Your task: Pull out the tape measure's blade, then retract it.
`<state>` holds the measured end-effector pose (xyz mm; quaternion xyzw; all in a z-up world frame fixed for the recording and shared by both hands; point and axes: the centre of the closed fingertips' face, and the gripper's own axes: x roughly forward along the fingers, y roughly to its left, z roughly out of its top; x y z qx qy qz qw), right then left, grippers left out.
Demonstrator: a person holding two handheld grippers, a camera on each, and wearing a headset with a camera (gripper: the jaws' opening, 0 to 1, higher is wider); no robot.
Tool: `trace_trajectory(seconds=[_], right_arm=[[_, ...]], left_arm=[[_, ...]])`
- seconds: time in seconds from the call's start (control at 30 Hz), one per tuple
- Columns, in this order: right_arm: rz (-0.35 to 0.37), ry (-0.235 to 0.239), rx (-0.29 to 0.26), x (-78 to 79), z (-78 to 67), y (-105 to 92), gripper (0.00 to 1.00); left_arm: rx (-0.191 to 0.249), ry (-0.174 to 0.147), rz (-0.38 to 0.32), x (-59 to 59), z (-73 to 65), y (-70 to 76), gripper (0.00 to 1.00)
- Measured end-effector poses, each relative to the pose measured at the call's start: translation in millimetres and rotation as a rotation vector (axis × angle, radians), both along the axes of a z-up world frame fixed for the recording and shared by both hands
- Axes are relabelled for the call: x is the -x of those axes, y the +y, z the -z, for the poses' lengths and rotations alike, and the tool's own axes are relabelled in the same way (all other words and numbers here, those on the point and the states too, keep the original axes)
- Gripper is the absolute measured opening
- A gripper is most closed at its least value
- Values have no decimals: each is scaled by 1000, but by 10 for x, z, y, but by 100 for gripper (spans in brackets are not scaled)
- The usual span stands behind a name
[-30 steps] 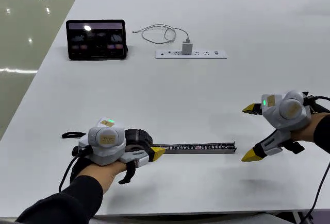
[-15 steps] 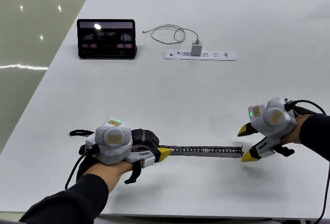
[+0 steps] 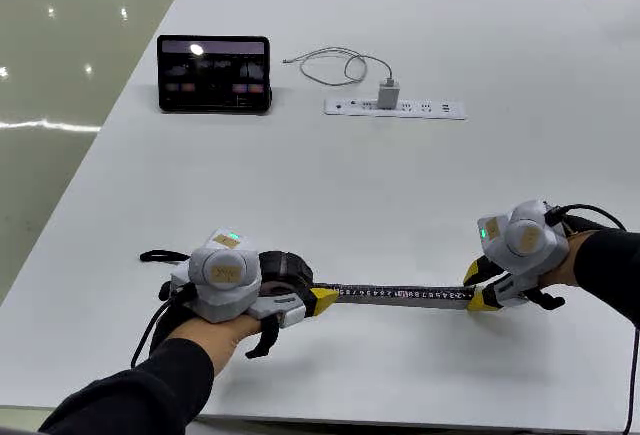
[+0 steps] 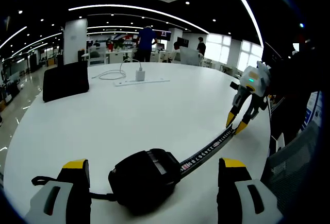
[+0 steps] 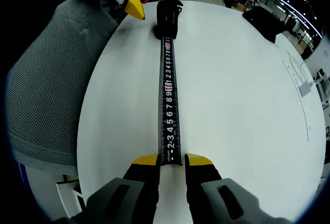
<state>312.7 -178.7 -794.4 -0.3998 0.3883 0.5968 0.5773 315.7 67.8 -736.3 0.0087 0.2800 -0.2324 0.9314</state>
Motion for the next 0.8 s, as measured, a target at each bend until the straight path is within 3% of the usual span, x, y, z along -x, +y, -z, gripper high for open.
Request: trace_trajectory(seconds=[0.13, 0.33, 0.37, 0.43, 0.53, 0.63, 0.77, 0.8], right_arm=[[-13, -5, 16, 17, 26, -8, 13], [41, 10, -7, 5, 20, -21, 13], [32, 2, -5, 6, 21, -22, 12], [39, -6, 4, 12, 22, -15, 12], [54, -9, 21, 11, 27, -9, 12], [29, -16, 51, 20, 29, -2, 11], [31, -3, 99, 11, 36, 3, 11], [29, -7, 110, 14, 40, 3, 11]], left_arm=[[8, 0, -8, -8, -13, 4, 100], [12, 18, -33, -6, 6, 39, 98], [-38, 62, -40, 37, 53, 110, 94], [-103, 27, -90, -19, 26, 226, 86], [-24, 78, -130, -2, 51, 169, 87], [-12, 81, -200, -47, 46, 229, 84], [59, 137, -265, -19, 188, 185, 77], [55, 151, -278, -7, 216, 188, 76]])
